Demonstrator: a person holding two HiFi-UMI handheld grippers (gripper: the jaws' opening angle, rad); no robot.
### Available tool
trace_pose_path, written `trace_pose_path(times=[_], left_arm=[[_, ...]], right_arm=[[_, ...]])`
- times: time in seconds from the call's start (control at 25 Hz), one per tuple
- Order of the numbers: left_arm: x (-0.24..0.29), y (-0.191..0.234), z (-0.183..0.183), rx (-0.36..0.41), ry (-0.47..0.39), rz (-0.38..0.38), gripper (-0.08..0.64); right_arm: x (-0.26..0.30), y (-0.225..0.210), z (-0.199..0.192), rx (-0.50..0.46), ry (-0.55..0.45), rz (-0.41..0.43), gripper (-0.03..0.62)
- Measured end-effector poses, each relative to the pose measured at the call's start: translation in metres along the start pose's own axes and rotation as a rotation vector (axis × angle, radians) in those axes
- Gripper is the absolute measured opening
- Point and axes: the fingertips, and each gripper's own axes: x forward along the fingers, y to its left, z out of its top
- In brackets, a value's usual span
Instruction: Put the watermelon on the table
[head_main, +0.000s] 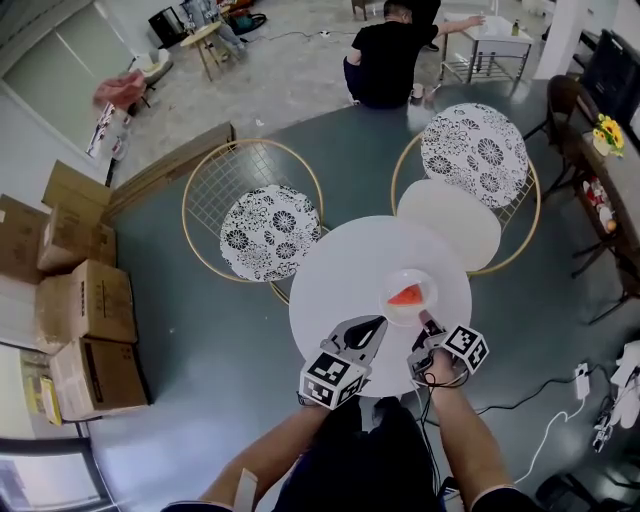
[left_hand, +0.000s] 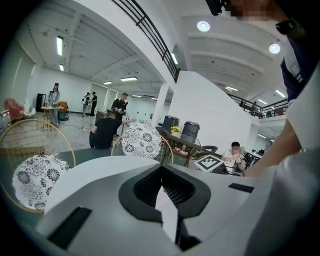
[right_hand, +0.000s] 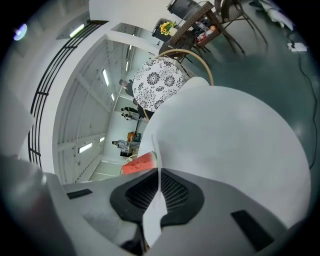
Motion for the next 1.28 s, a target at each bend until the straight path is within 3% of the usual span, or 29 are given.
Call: trace_pose_path(times=[0.32,0.68,1.12,1.28], left_arm=[[-0.001,-0.003,-0.004,-0.004,0.009,-0.006,0.003],[-0.003,0.002,-0.005,-0.017,0.017,-0.001,0.003],[-0.003,0.005,-0.006,-0.028,0.014,0.005,0.003],[-0.004,0.006,-0.004,-0.028,0.013,0.01,0.003]], right_arm=[[0.006,-0.006,0.002,-0.152,0.045,-0.115,0.014],[0.009,-0.008,0.002,-0.377,0.109,-0.264,0.061],[0.011,-0.007,-0.002,-0.745,0.202,-0.436,0.121],[0.012,-0.006,-0.003,-0.814,0.222,-0.464,0.127]])
